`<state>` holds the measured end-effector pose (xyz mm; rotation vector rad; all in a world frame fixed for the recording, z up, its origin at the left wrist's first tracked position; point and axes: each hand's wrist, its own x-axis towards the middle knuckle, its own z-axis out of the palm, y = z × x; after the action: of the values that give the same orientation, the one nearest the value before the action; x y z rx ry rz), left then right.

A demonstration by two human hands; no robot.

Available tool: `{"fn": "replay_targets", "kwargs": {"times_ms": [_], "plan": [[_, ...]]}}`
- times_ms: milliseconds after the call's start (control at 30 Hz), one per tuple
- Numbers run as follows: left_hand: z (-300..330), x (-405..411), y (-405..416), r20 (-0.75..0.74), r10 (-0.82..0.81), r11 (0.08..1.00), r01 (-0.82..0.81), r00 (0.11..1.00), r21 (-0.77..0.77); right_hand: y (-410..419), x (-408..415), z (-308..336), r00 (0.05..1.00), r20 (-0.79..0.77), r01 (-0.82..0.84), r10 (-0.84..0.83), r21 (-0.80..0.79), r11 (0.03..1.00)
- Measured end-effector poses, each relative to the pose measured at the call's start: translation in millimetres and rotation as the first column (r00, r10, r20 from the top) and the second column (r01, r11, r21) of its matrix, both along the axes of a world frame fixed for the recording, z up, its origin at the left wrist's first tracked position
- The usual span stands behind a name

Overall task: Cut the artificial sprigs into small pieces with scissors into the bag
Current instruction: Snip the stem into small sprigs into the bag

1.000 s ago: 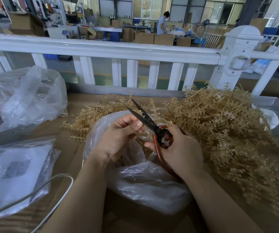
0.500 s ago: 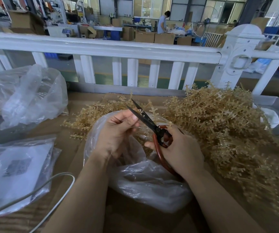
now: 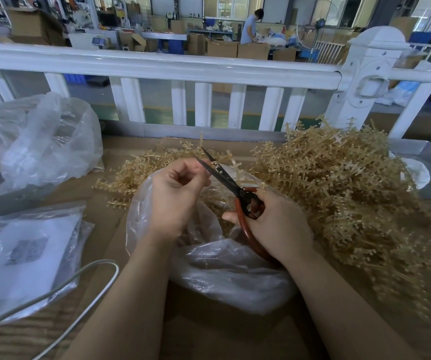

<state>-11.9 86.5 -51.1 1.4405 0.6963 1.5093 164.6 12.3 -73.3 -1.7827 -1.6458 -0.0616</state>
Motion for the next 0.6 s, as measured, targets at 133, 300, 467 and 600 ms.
{"fn": "replay_targets", "kwargs": {"times_ms": [133, 300, 467, 600], "plan": [[-0.9, -3.8, 2.4, 0.014, -0.069, 0.997, 0.069, 0.998, -0.023, 0.6, 0.1, 1.0, 1.0, 0.014, -0.001, 0.001, -0.03, 1.0], [0.3, -4.3, 3.2, 0.089, -0.195, 0.972, 0.205, 0.977, -0.117, 0.0, 0.7, 1.1, 1.0, 0.021, -0.01, 0.011, -0.037, 0.999], [3.4, 2.8, -0.3, 0.294, -0.253, 0.877, 0.347, 0.922, -0.332, 0.3, 0.7, 1.4, 1.0, 0.018, -0.024, 0.024, -0.023, 0.999], [4.3, 5.2, -1.0, 0.302, -0.242, 0.872, 0.343, 0.922, -0.348, 0.5, 0.6, 1.5, 0.999, 0.017, -0.03, 0.03, -0.007, 1.0]]}}
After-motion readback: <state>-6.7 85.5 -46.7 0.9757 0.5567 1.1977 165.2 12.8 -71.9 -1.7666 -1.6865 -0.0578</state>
